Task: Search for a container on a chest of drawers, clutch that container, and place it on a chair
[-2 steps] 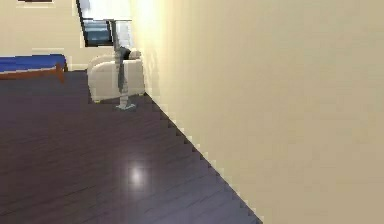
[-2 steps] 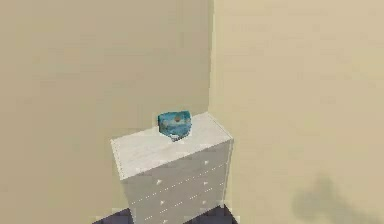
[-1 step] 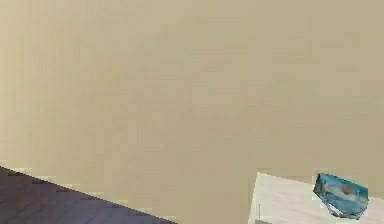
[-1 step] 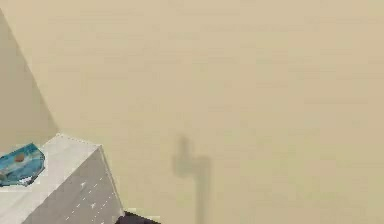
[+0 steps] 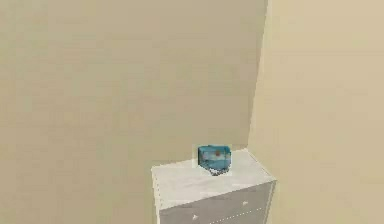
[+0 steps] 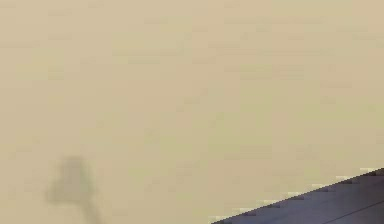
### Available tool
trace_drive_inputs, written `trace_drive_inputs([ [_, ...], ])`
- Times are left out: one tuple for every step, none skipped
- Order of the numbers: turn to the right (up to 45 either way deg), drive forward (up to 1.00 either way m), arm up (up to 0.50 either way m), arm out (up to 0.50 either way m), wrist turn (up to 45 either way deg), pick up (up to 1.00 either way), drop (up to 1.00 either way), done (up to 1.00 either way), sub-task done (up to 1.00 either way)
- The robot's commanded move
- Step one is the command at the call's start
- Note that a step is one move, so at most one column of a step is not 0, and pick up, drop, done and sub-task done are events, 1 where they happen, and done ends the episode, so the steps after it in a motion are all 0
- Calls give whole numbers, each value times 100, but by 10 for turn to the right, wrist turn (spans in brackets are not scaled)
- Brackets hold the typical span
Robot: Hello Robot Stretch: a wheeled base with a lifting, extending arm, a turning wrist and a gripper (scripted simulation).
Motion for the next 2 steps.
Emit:
trace_drive_inputs([
  [0,40,0,0,0,0,0,0,0],
  [-450,0,0,0,0,0,0,0,0],
])
